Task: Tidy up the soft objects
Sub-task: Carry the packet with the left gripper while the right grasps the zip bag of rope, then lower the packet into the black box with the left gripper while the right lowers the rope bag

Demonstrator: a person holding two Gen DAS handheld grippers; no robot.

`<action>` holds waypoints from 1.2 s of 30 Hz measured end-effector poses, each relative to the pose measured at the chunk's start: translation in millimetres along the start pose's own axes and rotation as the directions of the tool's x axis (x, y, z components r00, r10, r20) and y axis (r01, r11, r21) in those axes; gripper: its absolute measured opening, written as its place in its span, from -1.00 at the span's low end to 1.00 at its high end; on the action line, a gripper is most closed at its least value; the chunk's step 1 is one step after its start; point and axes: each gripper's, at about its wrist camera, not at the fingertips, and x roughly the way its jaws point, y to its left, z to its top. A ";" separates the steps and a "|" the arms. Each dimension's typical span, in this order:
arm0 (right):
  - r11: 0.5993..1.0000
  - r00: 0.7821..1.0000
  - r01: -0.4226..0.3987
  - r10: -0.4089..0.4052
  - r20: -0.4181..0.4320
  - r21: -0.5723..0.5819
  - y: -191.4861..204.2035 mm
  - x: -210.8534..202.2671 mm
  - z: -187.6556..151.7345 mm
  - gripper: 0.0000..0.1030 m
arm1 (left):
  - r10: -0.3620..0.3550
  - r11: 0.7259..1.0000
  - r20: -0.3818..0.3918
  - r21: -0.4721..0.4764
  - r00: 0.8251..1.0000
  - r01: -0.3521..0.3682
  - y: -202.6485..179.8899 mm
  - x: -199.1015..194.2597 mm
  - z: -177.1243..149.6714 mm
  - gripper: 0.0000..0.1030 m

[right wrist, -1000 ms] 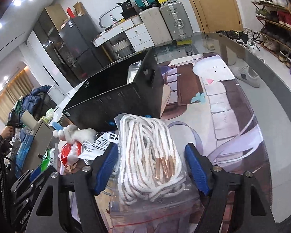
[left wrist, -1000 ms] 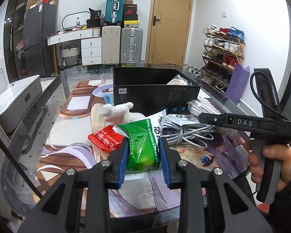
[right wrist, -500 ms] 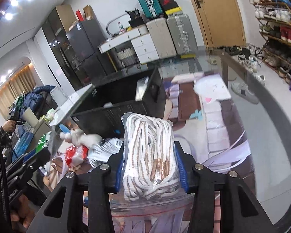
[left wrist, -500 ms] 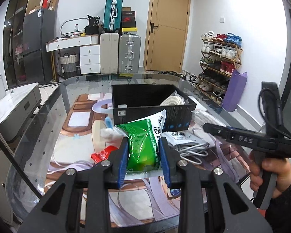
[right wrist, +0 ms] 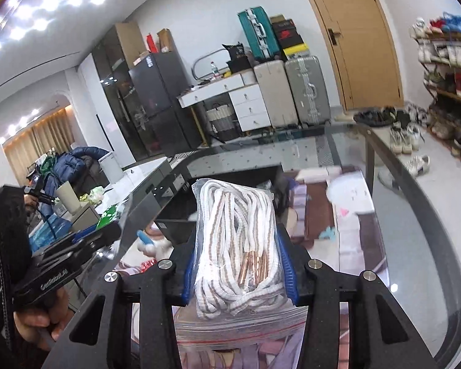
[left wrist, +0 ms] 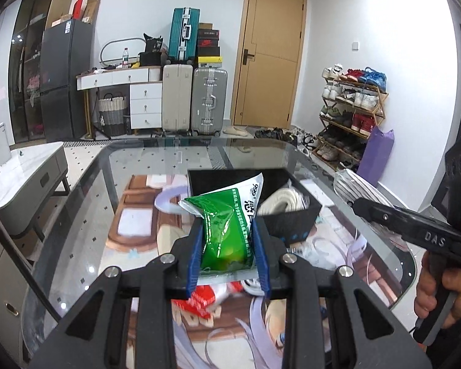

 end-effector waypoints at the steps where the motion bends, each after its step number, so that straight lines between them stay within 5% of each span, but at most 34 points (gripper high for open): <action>1: 1.000 1.000 -0.004 0.004 0.003 -0.008 2.6 -0.6 4.0 -0.14 | -0.007 1.000 -0.001 -0.001 1.000 0.007 0.3 2.0 3.3 -0.44; 20: 0.996 0.998 0.034 -0.037 -0.042 -0.079 12.7 51.7 49.2 -0.14 | -0.033 0.999 -0.025 0.026 0.999 0.034 5.3 48.7 53.0 -0.44; 36: 0.989 0.991 0.034 -0.052 -0.125 -0.141 9.0 120.5 65.6 -0.14 | -0.055 0.998 -0.110 0.023 0.992 0.057 2.5 98.4 50.7 -0.44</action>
